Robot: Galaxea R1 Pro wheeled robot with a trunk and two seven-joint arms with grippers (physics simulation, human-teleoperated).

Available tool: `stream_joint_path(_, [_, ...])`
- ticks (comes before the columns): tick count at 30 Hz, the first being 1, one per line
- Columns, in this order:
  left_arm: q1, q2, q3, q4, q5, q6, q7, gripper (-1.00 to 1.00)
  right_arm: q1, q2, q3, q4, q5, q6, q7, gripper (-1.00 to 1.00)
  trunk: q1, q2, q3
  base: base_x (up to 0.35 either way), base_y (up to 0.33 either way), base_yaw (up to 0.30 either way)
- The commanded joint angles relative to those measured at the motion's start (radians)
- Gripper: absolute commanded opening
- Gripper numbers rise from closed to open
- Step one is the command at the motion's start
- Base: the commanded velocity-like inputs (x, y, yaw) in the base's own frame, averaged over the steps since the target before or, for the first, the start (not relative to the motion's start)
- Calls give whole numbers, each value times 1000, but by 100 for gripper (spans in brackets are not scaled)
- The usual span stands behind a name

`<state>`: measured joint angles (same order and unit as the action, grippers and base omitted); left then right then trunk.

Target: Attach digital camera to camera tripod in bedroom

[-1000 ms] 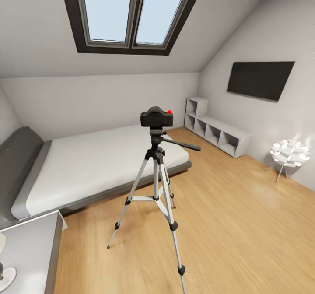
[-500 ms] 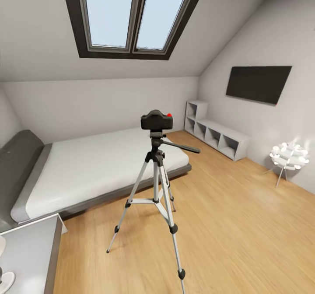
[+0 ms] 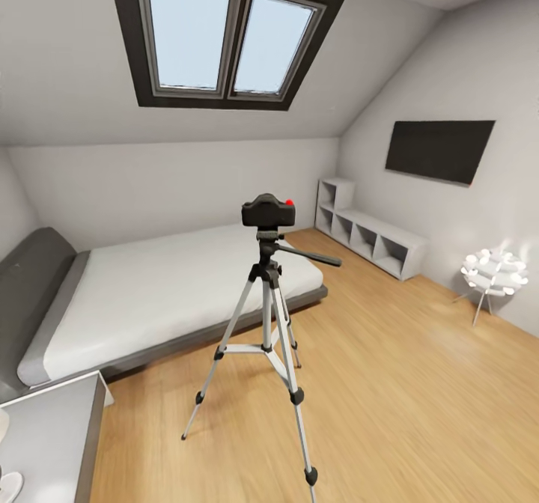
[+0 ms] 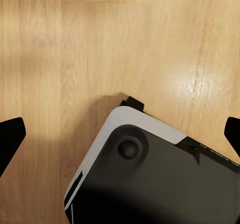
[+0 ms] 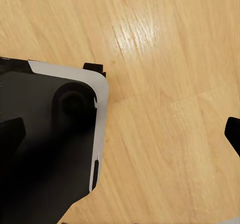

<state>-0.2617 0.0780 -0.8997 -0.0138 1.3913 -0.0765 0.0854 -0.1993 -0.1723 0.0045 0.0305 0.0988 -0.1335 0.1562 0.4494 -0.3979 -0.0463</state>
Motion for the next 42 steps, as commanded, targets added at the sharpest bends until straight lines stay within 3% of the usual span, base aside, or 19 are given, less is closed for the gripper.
stream_joint_path(1, [0, 0, -8, -1, 6, -2, 5, 100, -2, 0, 0, 3, 10, -7, 0, 100, 1, -2, -1, 0, 0, 0])
stream_joint_path(42, [-1, 0, -8, -1, 6, -2, 5, 100, -2, 0, 0, 3, 10, -7, 0, 100, 1, -2, 66, 0, 0, 0])
